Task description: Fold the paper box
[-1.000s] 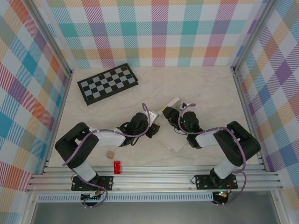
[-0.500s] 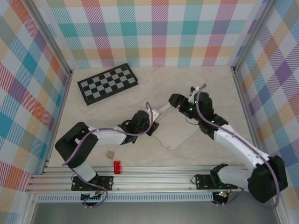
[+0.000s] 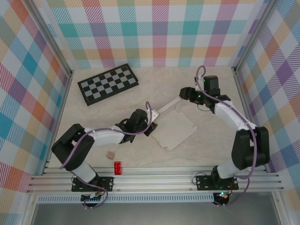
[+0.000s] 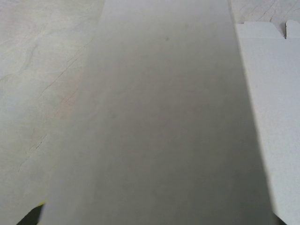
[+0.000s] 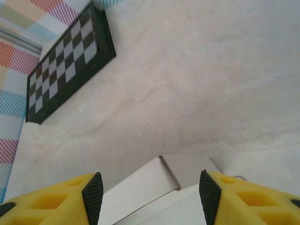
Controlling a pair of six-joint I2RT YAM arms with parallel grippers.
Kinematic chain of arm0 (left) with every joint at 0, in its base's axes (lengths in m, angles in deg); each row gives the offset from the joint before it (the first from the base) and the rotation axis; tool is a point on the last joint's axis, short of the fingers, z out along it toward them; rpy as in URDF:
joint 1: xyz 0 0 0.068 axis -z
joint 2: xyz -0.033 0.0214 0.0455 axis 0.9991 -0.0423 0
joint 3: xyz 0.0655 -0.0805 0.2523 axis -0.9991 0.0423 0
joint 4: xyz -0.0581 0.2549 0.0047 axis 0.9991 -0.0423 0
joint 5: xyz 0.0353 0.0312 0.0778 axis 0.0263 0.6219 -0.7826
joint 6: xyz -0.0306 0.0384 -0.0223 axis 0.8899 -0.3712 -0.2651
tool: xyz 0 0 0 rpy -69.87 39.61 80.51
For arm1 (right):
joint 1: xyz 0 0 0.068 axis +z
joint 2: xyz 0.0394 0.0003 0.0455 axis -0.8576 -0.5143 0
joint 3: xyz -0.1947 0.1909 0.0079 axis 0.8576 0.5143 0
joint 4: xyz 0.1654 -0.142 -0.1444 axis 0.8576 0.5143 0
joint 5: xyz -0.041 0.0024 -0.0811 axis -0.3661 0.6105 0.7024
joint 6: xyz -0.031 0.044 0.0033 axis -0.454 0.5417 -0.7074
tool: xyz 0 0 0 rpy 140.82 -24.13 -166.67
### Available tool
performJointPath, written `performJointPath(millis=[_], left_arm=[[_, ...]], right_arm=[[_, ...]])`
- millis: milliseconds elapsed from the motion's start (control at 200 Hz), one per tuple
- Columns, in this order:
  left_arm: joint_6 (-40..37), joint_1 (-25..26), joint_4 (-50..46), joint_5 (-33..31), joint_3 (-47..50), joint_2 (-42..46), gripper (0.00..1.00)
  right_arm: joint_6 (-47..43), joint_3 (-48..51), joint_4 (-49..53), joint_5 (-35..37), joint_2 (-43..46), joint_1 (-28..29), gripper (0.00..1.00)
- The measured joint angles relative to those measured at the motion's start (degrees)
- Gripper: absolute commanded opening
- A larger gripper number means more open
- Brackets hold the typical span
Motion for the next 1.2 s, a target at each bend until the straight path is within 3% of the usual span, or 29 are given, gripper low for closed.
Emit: performJointPath(millis=[460, 895, 1200], left_arm=[[0.04, -0.42, -0.04, 0.87, 0.0, 0.2, 0.19], [0.2, -0.42, -0.22, 0.81, 0.02, 0.2, 0.17], [0.2, -0.42, -0.2, 0.68, 0.02, 0.2, 0.18]], right_arm=[[1.73, 4.11, -11.32, -14.64, -8.11, -5.42, 0.58], [4.81, 8.35, -21.86, -21.29, -12.17, -7.23, 0.54], [4.94, 10.71, -24.7, -20.65, -10.47, -7.41, 0.56]])
